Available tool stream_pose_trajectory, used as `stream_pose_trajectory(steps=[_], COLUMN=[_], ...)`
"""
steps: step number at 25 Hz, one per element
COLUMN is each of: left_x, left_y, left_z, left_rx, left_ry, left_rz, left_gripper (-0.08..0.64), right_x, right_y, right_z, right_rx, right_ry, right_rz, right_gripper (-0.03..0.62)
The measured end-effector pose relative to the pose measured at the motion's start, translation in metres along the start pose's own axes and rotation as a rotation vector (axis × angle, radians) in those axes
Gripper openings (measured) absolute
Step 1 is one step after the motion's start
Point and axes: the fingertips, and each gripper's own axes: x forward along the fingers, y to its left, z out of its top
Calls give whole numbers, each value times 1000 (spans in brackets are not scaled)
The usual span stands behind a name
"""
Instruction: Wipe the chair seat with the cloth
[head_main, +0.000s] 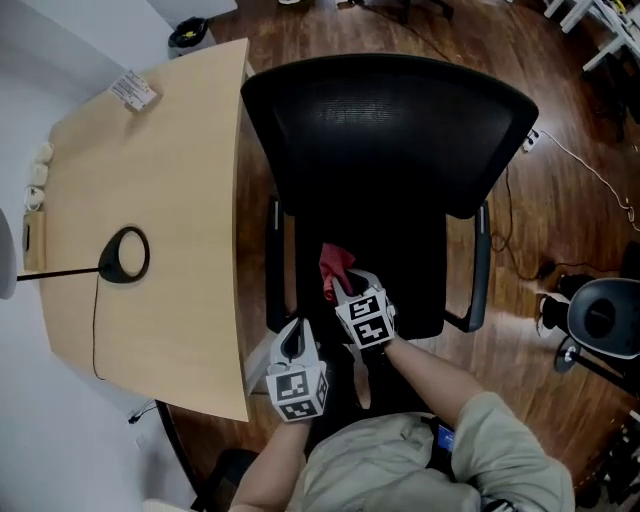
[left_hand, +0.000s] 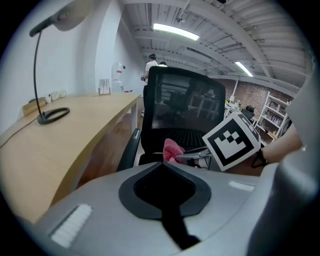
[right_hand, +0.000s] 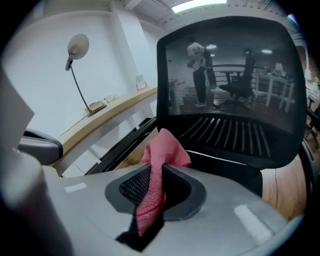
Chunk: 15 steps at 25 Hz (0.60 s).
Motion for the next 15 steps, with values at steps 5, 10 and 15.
stream_pose_trajectory(steps=[5, 10, 15], left_x=[60, 101, 119], left_y=[11, 18, 21], left_z=[-3, -9, -24], left_rx=[-35, -134, -181], left_ry=[-18, -41, -63], left_rz=[-14, -30, -49], left_gripper=[5, 5, 5], right_x=[59, 113, 165], right_y=[-15, -20, -30], right_z=[-3, -6, -11], right_rx=[11, 43, 47], right_ry=[11, -6, 11], right_rz=[5, 11, 18], right_gripper=[66, 66, 66])
